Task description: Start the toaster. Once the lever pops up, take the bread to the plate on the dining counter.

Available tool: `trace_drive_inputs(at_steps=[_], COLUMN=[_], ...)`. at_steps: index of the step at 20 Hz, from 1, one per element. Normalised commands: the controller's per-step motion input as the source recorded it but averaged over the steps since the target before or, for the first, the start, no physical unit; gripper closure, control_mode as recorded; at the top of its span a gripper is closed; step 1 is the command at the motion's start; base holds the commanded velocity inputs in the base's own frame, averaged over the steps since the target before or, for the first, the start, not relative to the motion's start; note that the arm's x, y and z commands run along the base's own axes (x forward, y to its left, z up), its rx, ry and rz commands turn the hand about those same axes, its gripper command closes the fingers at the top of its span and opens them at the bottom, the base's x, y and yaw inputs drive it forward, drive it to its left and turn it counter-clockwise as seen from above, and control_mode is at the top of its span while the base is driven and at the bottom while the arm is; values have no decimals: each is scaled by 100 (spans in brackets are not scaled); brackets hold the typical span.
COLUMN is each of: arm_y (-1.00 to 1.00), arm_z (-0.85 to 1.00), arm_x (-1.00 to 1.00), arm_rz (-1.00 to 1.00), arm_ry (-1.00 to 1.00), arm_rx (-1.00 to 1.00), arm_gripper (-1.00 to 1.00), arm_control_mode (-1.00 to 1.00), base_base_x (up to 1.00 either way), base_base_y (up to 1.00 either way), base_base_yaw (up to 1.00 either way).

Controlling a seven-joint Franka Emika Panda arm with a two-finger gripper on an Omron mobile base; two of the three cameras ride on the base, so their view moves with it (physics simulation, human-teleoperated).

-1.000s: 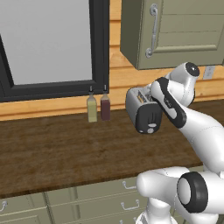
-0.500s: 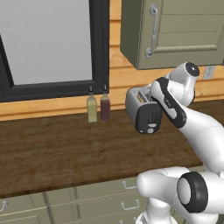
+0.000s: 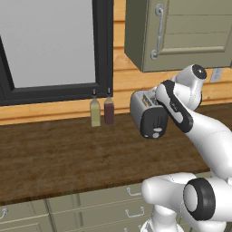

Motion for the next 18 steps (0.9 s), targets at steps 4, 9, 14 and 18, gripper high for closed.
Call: trace_drive_inputs(at_steps=[4, 9, 14, 18], arm_y=[0, 0, 0, 0], arm_z=[0, 0, 0, 0], arm_x=[0, 0, 0, 0], arm_rz=[0, 0, 0, 0], arm_ry=[0, 0, 0, 0], arm_rx=[0, 0, 0, 0], arm_gripper=[-100, -100, -100, -100], arm_control_mode=[-100, -100, -100, -100], base_base_x=[0, 0, 0, 0], base_base_y=[0, 0, 0, 0], base_base_yaw=[0, 0, 0, 0])
